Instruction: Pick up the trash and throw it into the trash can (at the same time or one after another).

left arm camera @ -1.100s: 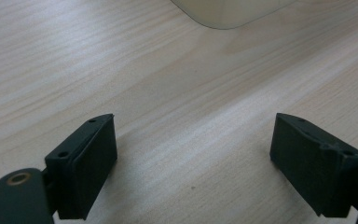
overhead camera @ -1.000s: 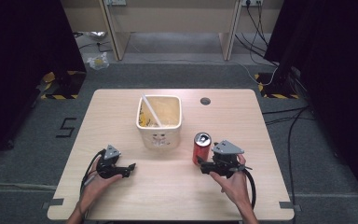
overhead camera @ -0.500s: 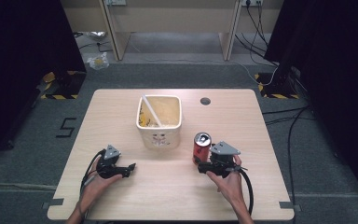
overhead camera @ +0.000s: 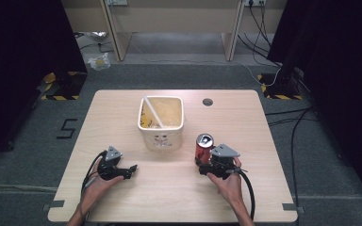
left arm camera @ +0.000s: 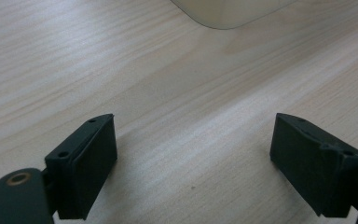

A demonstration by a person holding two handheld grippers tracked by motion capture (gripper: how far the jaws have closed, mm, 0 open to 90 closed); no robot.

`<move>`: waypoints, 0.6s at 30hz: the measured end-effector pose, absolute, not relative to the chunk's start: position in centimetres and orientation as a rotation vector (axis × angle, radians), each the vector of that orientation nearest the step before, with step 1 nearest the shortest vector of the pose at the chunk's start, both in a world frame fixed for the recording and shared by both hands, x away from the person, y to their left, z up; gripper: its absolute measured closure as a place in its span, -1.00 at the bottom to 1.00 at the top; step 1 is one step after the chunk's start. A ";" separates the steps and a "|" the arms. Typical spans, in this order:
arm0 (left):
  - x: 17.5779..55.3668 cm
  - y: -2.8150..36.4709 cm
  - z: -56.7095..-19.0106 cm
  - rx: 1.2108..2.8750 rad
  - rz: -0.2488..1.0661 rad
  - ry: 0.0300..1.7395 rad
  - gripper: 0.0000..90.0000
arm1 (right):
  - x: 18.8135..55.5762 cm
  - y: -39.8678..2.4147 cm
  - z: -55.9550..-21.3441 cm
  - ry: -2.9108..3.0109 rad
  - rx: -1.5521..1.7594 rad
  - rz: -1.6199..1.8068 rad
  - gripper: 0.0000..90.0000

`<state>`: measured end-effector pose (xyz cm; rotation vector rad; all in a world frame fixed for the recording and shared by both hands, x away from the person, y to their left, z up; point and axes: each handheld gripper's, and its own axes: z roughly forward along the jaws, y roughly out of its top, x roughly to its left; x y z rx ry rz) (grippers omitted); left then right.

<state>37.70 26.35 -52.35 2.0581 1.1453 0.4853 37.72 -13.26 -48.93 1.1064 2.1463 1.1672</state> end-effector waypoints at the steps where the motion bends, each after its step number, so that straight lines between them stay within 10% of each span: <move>1: 37.7 26.4 -52.4 2.058 0.485 1.145 -0.70 | 37.7 -13.2 -49.0 2.150 1.105 1.166 -0.54; 18: 37.7 26.4 -52.4 2.058 0.485 1.145 -0.70 | 37.8 -12.6 -49.0 2.144 1.090 1.212 -0.25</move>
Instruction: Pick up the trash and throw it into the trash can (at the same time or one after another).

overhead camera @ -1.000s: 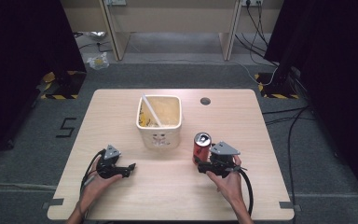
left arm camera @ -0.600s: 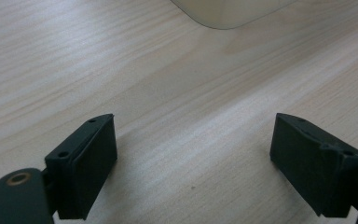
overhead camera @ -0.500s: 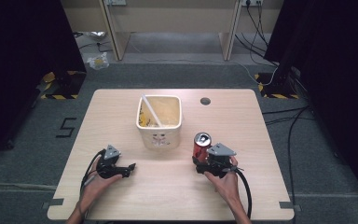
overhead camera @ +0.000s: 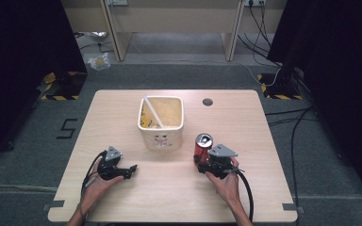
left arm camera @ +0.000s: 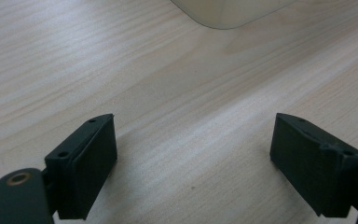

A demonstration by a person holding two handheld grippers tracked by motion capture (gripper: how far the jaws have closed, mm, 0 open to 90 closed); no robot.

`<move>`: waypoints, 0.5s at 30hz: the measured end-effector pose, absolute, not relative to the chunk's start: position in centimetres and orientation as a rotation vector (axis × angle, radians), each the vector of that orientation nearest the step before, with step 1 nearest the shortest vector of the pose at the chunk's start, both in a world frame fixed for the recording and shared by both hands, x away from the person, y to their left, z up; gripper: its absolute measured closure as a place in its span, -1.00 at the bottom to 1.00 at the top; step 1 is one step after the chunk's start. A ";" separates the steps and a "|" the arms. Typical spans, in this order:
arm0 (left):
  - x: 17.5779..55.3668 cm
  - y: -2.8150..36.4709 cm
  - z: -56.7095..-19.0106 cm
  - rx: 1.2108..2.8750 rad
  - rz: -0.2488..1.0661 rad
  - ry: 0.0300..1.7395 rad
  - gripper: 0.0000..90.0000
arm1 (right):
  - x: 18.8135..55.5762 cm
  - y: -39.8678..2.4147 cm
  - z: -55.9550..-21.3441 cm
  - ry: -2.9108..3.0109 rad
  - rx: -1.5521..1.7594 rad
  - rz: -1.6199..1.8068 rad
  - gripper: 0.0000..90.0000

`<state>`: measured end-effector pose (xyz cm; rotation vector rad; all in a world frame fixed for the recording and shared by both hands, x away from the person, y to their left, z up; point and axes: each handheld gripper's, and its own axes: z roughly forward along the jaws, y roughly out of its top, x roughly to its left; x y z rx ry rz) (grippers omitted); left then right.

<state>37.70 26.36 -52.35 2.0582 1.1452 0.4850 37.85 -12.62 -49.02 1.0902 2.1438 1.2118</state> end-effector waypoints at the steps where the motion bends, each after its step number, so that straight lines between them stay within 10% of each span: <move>1: 37.7 26.4 -52.3 2.058 0.485 1.145 -0.70 | 37.8 -12.6 -48.8 2.141 1.087 1.213 -0.25; 15: 37.7 26.4 -52.4 2.058 0.485 1.145 -0.70 | 37.6 -11.8 -45.6 2.140 1.045 1.216 -0.25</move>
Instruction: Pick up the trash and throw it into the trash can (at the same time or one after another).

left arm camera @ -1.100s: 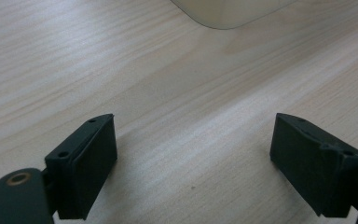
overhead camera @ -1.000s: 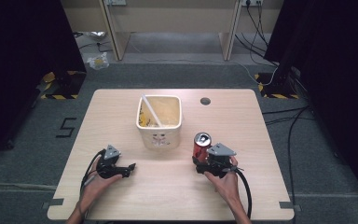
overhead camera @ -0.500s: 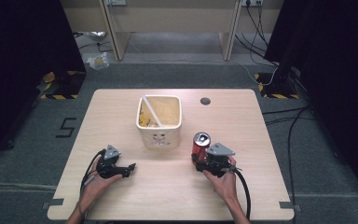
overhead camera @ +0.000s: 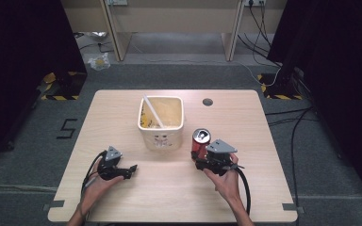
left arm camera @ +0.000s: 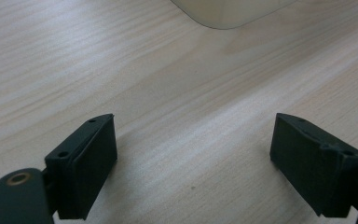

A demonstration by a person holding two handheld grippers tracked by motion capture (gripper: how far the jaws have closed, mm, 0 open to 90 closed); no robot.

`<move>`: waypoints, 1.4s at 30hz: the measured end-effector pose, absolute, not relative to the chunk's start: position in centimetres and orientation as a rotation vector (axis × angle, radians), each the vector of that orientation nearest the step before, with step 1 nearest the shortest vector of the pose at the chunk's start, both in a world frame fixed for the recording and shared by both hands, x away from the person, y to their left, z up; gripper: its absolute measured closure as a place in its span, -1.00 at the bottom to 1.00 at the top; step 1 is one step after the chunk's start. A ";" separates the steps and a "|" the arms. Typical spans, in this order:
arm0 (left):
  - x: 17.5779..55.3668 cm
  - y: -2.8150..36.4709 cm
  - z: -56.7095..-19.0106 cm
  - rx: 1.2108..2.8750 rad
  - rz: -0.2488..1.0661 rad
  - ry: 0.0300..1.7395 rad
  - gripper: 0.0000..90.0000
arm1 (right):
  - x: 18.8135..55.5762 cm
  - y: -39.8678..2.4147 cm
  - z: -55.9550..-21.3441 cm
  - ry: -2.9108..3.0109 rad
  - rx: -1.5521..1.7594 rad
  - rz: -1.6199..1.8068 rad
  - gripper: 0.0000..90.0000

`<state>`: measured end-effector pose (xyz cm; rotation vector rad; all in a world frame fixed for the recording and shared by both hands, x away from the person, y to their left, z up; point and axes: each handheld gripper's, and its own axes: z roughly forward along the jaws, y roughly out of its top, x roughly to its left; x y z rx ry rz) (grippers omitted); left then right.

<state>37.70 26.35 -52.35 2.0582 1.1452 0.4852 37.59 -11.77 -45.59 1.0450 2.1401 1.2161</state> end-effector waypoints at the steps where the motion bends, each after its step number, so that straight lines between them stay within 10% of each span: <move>1: 37.7 26.4 -52.3 2.058 0.485 1.145 -0.70 | 37.6 -11.7 -45.3 2.138 1.044 1.215 -0.25; 42: 37.7 26.4 -52.3 2.059 0.485 1.144 -0.70 | 41.6 -11.7 -35.2 2.084 1.063 1.258 -0.24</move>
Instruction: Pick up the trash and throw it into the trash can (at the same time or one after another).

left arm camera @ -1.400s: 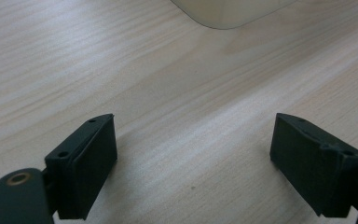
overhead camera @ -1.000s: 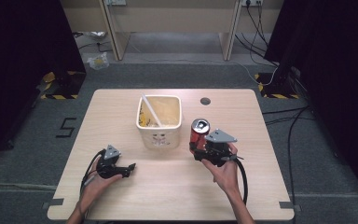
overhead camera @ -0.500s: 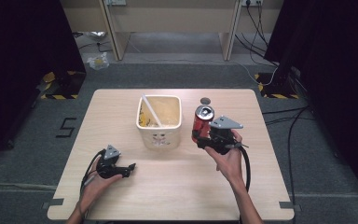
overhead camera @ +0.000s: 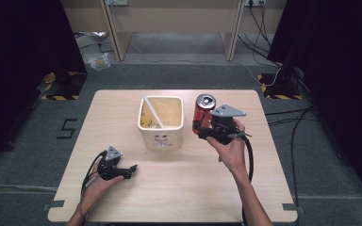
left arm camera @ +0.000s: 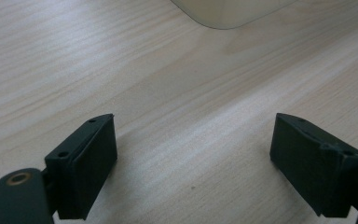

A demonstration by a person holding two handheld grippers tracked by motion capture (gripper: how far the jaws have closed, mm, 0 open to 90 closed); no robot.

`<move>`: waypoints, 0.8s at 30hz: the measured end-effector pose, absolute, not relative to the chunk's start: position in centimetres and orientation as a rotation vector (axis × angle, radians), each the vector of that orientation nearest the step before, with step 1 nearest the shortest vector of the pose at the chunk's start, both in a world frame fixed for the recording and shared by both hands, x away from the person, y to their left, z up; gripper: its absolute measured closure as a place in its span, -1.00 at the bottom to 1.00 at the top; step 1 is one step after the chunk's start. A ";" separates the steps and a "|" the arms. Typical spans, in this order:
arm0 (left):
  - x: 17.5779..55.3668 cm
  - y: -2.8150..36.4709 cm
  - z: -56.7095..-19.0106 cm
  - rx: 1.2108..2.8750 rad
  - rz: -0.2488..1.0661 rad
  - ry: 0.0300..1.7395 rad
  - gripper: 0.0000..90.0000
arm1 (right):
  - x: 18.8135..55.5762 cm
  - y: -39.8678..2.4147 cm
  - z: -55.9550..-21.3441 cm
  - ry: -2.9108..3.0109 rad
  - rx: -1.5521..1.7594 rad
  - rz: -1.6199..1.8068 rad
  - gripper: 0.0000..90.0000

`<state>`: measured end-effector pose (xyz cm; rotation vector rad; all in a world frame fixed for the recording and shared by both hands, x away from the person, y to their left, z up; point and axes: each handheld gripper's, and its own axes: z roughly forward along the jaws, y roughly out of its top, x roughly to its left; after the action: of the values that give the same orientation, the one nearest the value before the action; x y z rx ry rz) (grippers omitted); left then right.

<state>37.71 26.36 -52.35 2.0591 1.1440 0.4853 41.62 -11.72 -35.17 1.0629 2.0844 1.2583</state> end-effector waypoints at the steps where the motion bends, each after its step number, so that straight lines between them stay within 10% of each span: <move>1: 37.7 26.4 -52.3 2.059 0.485 1.144 -0.70 | 41.7 -11.7 -35.0 2.085 1.058 1.257 -0.25; 24: 37.7 26.4 -52.3 2.057 0.484 1.146 -0.70 | 44.4 -7.5 -32.0 2.149 0.996 1.262 -0.24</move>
<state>37.71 26.36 -52.34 2.0572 1.1455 0.4840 44.42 -7.51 -32.02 0.9958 2.1492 1.2619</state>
